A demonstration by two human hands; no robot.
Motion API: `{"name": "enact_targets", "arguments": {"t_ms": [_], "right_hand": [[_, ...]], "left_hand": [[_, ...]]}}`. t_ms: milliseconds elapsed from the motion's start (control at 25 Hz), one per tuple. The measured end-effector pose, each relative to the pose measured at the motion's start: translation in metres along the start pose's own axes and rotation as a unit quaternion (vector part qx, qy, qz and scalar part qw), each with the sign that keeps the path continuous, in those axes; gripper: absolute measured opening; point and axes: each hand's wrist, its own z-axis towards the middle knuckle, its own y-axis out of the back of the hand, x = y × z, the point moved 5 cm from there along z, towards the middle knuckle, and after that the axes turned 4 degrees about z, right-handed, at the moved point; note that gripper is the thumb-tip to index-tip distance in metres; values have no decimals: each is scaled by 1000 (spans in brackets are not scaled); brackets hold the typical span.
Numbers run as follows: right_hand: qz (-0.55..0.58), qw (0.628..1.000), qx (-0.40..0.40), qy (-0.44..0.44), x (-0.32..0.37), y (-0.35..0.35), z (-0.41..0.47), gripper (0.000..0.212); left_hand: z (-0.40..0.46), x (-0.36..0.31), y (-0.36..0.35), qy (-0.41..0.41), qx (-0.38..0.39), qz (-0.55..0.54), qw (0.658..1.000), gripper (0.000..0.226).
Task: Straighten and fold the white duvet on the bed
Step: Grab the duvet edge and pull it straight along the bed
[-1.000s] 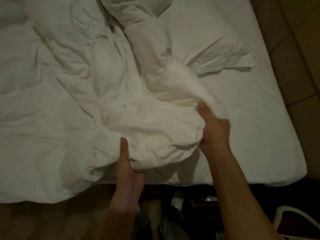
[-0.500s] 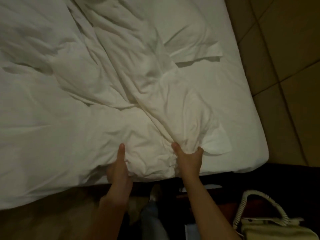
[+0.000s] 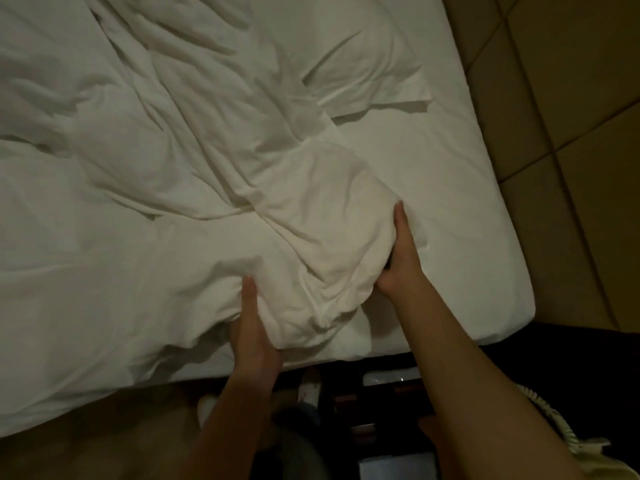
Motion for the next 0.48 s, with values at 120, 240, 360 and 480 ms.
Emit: {"name": "enact_targets", "arguments": {"t_ms": [120, 240, 360, 480], "right_hand": [[-99, 994, -29, 26, 9, -17, -2, 65], [-124, 936, -151, 295, 65, 9, -30, 47], [-84, 820, -215, 524, 112, 61, -83, 62], [-114, 839, -283, 451, 102, 127, -63, 73]], "left_hand": [[-20, -20, 11, -35, -7, 46, 998, 116], [-42, -47, -35, -72, 128, -51, 988, 78], [-54, -50, -95, -64, 163, -77, 981, 70], [-31, -6, -103, -44, 35, -17, 998, 76]]}}
